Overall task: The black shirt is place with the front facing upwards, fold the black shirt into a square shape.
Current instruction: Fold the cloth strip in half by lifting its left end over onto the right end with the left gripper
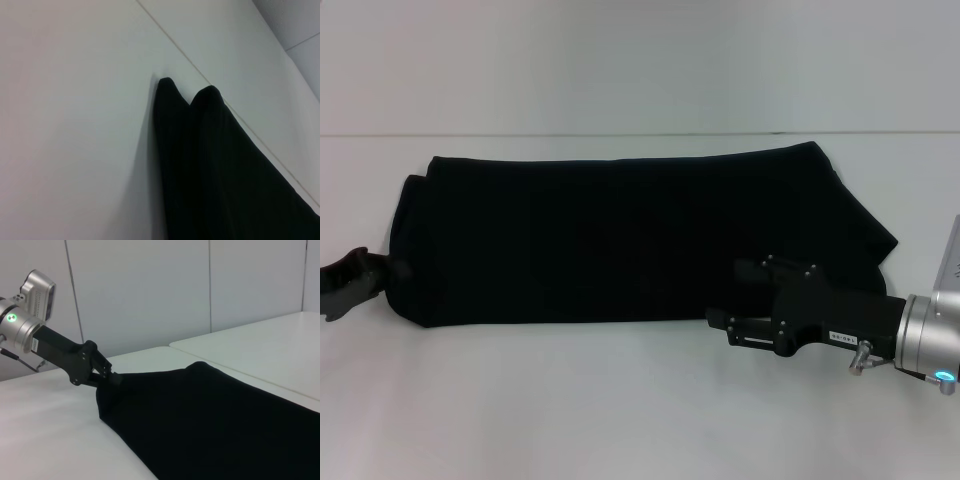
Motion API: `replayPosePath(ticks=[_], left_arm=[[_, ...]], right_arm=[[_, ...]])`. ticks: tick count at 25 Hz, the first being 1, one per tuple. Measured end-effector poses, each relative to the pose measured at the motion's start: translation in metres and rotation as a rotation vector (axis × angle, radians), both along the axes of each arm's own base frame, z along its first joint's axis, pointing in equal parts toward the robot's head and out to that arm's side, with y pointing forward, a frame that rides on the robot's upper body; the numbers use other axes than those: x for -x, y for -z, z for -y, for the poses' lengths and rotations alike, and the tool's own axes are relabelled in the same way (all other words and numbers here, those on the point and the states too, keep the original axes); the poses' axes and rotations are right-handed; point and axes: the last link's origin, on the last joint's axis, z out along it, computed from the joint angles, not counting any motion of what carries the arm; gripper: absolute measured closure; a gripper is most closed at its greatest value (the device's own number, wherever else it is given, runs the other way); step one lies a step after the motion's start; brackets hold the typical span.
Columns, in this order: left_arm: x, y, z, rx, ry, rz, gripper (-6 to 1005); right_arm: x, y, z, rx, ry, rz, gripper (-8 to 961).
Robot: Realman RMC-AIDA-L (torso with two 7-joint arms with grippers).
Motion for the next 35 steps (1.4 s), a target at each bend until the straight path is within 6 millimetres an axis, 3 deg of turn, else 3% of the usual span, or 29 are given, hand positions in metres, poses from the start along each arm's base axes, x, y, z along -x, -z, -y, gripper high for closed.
replayPosePath(ticks=[5,13,28,35], left_arm=[[0.0,-0.002,-0.001,-0.004,0.01,-0.006,934],[0.001,-0.018,-0.006,-0.035,0.018,-0.023,983],[0.031,-0.097,0.001,-0.193,-0.09,-0.098,983],[0.023,-0.097,-0.005,-0.187,-0.062,-0.078,982]], right_arm=[[0.0,0.0,0.0,0.003,-0.002,0.001,120],[-0.002,-0.003,0.002,-0.004,0.004,-0.011,121],[-0.017,-0.014,0.012,-0.04,0.057,-0.056,120],[-0.018,-0.014,0.013,-0.04,0.06,-0.055,121]])
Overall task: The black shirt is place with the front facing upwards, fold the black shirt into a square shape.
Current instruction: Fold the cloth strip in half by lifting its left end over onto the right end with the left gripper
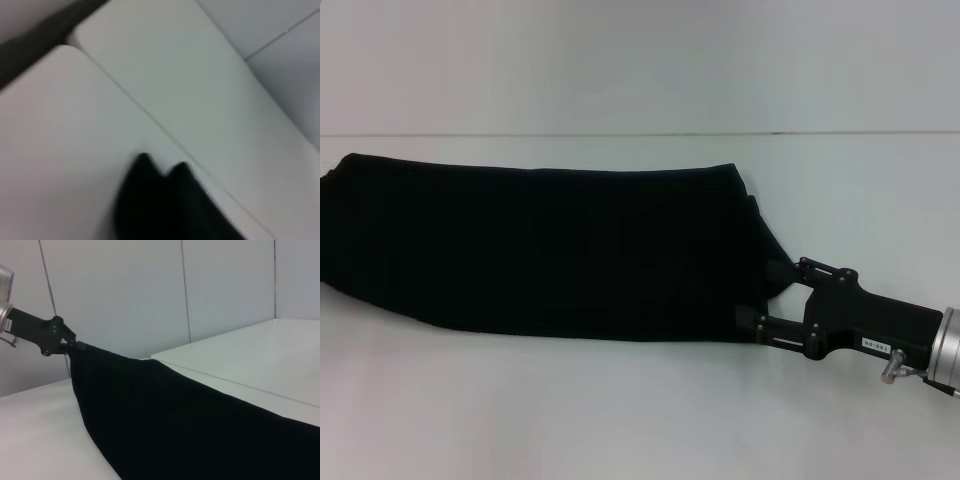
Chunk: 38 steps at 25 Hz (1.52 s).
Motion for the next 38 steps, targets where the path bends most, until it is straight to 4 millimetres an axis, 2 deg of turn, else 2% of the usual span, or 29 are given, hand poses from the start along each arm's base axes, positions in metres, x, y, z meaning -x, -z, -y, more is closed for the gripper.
replayPosePath(ticks=[2,6,9,10,12,13,16,18,21,25,30,34,38], left_arm=[[-0.009,0.001,-0.006,0.007,0.033,0.019,982],[-0.043,0.004,-0.027,0.022,0.153,0.064,982],[-0.089,0.014,-0.056,0.056,0.286,0.1,982],[-0.116,0.023,-0.07,0.082,0.358,0.109,982],[-0.141,0.034,-0.081,0.111,0.419,0.114,982],[-0.162,0.045,-0.09,0.137,0.471,0.115,982],[-0.211,0.073,-0.103,0.208,0.583,0.11,982],[-0.241,0.094,-0.106,0.253,0.654,0.117,982],[-0.27,0.128,-0.098,0.325,0.73,0.132,982],[-0.284,0.173,-0.077,0.409,0.779,0.159,982],[-0.269,0.224,-0.048,0.497,0.752,0.238,981],[-0.254,0.236,-0.039,0.497,0.723,0.246,981],[-0.253,0.234,-0.037,0.493,0.73,0.271,981]], right_arm=[[-0.001,0.0,0.0,-0.001,0.003,0.001,120],[-0.005,0.0,0.004,-0.003,0.018,0.001,119],[-0.01,-0.002,0.006,-0.014,0.038,-0.005,121],[-0.012,-0.003,0.008,-0.017,0.044,-0.007,121],[-0.015,-0.004,0.01,-0.021,0.056,-0.009,121],[-0.016,-0.004,0.011,-0.022,0.061,-0.01,120],[-0.02,-0.004,0.015,-0.024,0.073,-0.012,120],[-0.023,-0.005,0.017,-0.027,0.084,-0.014,120],[-0.025,-0.005,0.019,-0.031,0.096,-0.017,119],[-0.027,-0.005,0.019,-0.035,0.106,-0.018,119],[-0.024,-0.002,0.015,-0.038,0.108,-0.015,120],[-0.022,0.002,0.006,-0.053,0.141,-0.003,120],[-0.02,0.005,-0.012,-0.1,0.198,0.015,120]])
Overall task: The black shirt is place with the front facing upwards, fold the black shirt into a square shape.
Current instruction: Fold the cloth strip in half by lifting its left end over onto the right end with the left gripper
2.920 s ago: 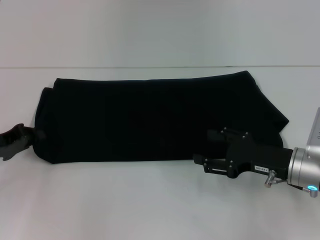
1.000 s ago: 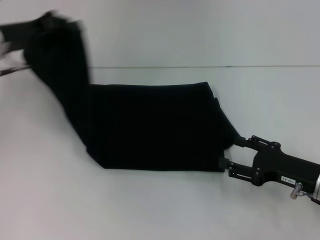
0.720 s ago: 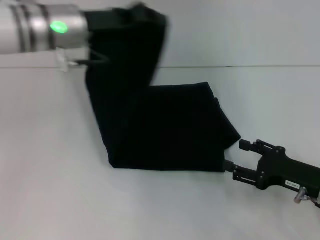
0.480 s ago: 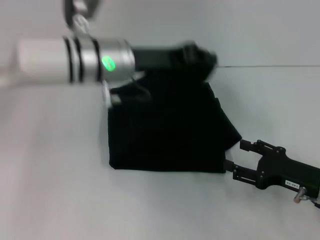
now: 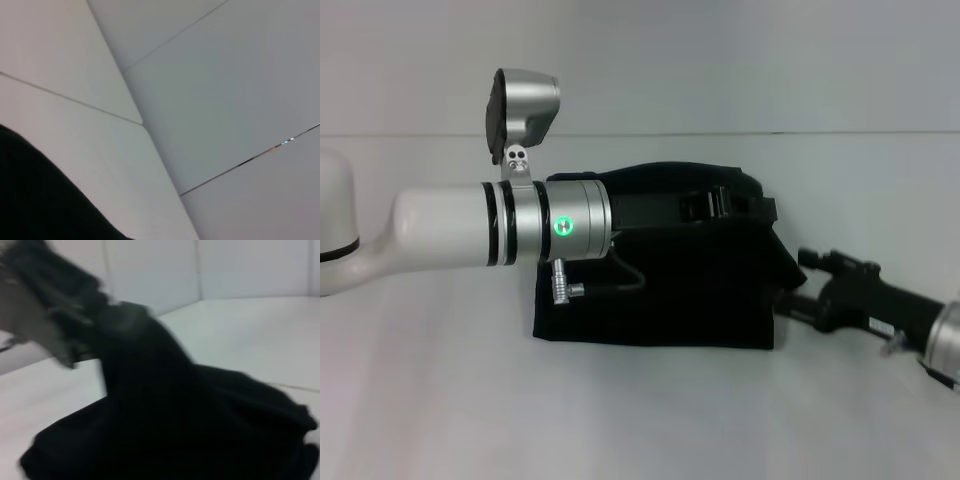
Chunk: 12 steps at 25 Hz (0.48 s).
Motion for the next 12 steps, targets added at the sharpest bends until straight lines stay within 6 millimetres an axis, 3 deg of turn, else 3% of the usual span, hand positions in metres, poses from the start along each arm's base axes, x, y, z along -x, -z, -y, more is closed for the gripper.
replayPosePath(ticks=[12], left_arm=[[0.004,-0.001,0.007,0.01,0.013,0.02,981]], right_arm=[[0.043,0.006,-0.071,-0.103,0.079,0.063,120]])
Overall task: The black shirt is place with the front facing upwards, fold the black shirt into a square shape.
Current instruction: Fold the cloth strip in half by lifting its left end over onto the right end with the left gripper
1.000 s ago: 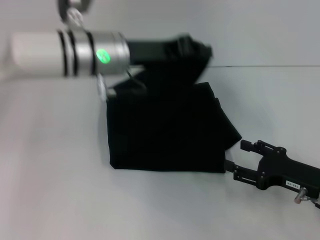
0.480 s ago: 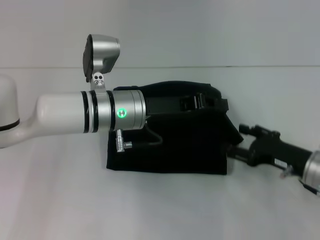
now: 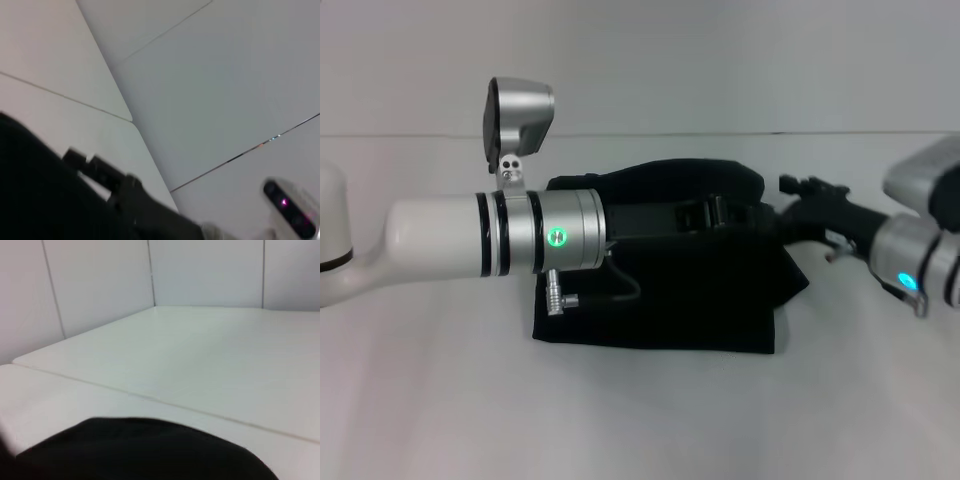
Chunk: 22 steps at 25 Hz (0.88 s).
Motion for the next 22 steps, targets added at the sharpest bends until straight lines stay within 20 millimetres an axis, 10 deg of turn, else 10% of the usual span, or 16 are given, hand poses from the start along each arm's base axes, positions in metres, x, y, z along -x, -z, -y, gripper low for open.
replayPosePath(ticks=[22], left_arm=[[0.03,0.035,0.026,0.026,-0.051,-0.069,980]], right_arm=[[-0.019,-0.02,-0.01,-0.123,0.117,-0.006,121]])
